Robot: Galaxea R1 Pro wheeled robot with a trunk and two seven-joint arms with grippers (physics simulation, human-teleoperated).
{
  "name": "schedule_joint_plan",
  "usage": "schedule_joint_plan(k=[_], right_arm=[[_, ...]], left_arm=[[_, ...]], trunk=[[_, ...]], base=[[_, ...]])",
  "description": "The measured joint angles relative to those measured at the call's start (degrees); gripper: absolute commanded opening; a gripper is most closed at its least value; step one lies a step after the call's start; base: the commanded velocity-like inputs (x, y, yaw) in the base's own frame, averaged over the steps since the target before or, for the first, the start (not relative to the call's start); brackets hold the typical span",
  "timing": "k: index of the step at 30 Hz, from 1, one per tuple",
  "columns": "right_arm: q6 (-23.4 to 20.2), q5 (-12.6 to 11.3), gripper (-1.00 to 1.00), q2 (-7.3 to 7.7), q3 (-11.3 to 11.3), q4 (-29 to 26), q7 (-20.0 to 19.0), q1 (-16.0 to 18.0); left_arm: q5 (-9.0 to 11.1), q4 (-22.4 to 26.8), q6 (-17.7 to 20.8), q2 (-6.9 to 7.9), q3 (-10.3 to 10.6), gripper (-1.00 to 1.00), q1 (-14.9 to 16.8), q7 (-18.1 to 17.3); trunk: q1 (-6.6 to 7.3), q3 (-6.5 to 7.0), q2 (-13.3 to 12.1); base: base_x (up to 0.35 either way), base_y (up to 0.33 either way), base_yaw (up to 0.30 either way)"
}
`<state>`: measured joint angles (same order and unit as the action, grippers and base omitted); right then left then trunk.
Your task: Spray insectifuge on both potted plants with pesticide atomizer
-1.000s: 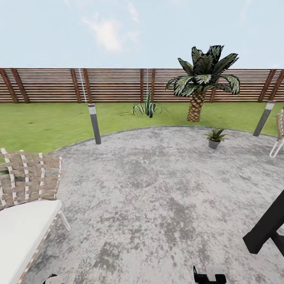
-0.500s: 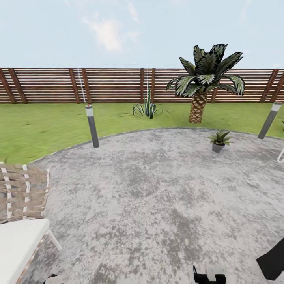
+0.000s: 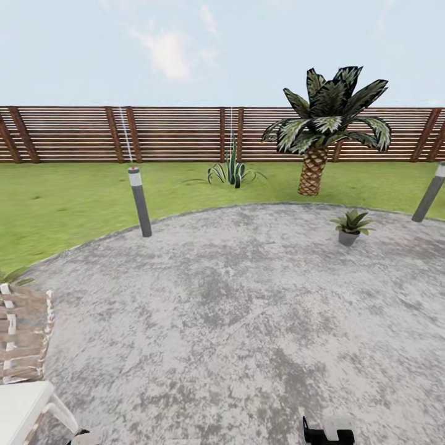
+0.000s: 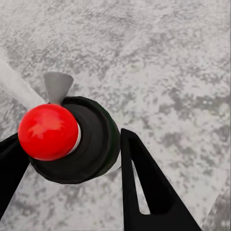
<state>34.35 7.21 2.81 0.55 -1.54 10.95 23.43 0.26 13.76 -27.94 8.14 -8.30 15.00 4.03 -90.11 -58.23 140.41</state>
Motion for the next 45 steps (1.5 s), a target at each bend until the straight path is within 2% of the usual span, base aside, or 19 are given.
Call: schedule_joint_plan(k=[17, 39, 45], right_arm=[[0.0, -0.1, 1.00, -0.09, 0.0, 0.0, -0.1, 0.0], [0.0, -0.1, 1.00, -0.08, 0.0, 0.0, -0.3, 0.0], [0.0, -0.1, 1.00, -0.09, 0.0, 0.0, -0.2, 0.0]], left_arm=[[0.0, 0.0, 0.0, 0.00, 0.0, -1.00, 0.0, 0.0], [0.0, 0.1, 0.0, 0.02, 0.0, -1.00, 0.0, 0.0], [0.0, 0.1, 0.0, 0.03, 0.0, -1.00, 0.0, 0.1]], trunk=[[0.00, 0.00, 0.0], [0.00, 0.46, 0.0], [0.00, 0.49, 0.0]], base=[[0.337, 0.000, -0.015], [0.338, 0.000, -0.241], [0.337, 0.000, -0.067]])
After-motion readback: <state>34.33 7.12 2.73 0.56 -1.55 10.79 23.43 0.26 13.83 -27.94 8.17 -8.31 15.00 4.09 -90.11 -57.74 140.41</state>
